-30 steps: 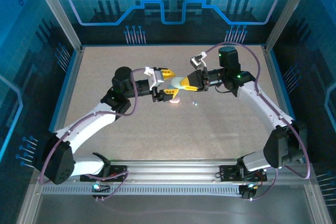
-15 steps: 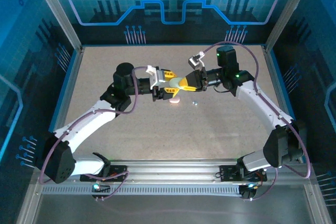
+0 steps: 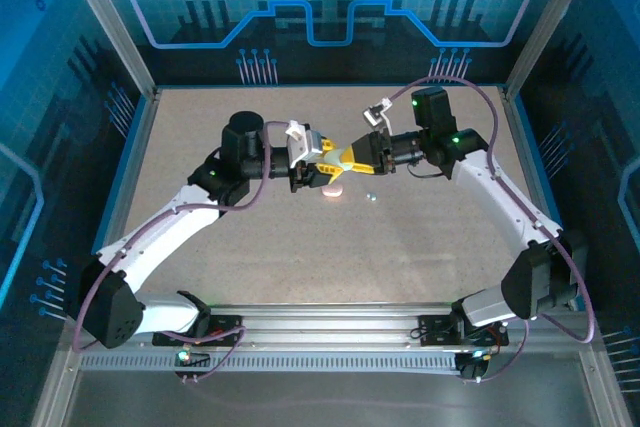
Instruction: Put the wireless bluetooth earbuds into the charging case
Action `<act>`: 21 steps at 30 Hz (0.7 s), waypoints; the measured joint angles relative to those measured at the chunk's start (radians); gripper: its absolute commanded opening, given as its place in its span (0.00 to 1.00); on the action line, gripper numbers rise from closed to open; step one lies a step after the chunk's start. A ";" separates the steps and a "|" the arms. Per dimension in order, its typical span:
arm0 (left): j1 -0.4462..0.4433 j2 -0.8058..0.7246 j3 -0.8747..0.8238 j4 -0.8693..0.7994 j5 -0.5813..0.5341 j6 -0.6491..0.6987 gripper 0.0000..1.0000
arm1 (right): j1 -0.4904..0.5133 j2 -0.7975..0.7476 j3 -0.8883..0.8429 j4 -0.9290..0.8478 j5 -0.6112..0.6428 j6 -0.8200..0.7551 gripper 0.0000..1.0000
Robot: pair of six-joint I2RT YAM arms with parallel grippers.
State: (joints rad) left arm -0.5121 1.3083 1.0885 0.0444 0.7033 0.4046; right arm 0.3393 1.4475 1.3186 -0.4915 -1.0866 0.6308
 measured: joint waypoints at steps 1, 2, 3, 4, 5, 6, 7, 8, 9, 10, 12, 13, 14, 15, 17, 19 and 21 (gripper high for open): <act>-0.002 0.005 0.011 -0.028 -0.006 0.008 0.21 | 0.000 -0.002 0.002 -0.019 0.017 -0.013 0.45; -0.004 0.010 0.023 -0.058 -0.012 0.016 0.21 | 0.000 -0.004 0.002 -0.033 0.033 -0.024 0.44; -0.006 0.014 0.031 -0.077 -0.016 0.021 0.21 | 0.000 -0.006 0.002 -0.041 0.041 -0.030 0.43; -0.009 0.018 0.038 -0.095 -0.019 0.023 0.22 | 0.000 -0.008 0.002 -0.048 0.045 -0.036 0.42; -0.011 0.021 0.045 -0.111 -0.020 0.025 0.22 | 0.001 -0.010 0.002 -0.052 0.050 -0.042 0.41; -0.012 0.023 0.050 -0.124 -0.020 0.028 0.22 | 0.001 -0.011 0.002 -0.055 0.052 -0.045 0.40; -0.013 0.024 0.056 -0.135 -0.020 0.033 0.22 | 0.001 -0.013 0.002 -0.056 0.053 -0.046 0.39; -0.014 0.026 0.061 -0.145 -0.021 0.037 0.22 | 0.001 -0.014 0.002 -0.056 0.054 -0.049 0.35; -0.014 0.027 0.065 -0.151 -0.021 0.040 0.23 | 0.001 -0.015 0.002 -0.058 0.055 -0.050 0.30; -0.014 0.028 0.068 -0.156 -0.021 0.043 0.25 | 0.000 -0.015 0.002 -0.059 0.055 -0.049 0.26; -0.014 0.028 0.072 -0.170 -0.023 0.047 0.29 | -0.001 -0.015 -0.002 -0.056 0.054 -0.039 0.19; -0.014 0.028 0.072 -0.175 -0.023 0.048 0.37 | -0.003 -0.016 -0.008 -0.050 0.050 -0.031 0.16; -0.014 0.028 0.073 -0.177 -0.024 0.051 0.47 | -0.007 -0.018 -0.018 -0.039 0.042 -0.021 0.14; -0.015 0.028 0.073 -0.177 -0.027 0.051 0.53 | -0.011 -0.019 -0.028 -0.027 0.035 -0.010 0.13; -0.021 0.029 0.072 -0.169 -0.026 0.055 0.66 | -0.015 -0.024 -0.063 0.032 0.021 0.023 0.11; -0.027 0.026 0.058 -0.127 -0.027 0.057 0.70 | -0.028 -0.026 -0.108 0.103 0.004 0.076 0.10; -0.027 0.021 0.025 -0.072 -0.027 0.053 0.71 | -0.042 -0.026 -0.140 0.154 -0.010 0.121 0.11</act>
State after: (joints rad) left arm -0.5396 1.3296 1.1133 -0.0280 0.6765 0.4580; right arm 0.2974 1.4212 1.1782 -0.3378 -1.0969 0.7517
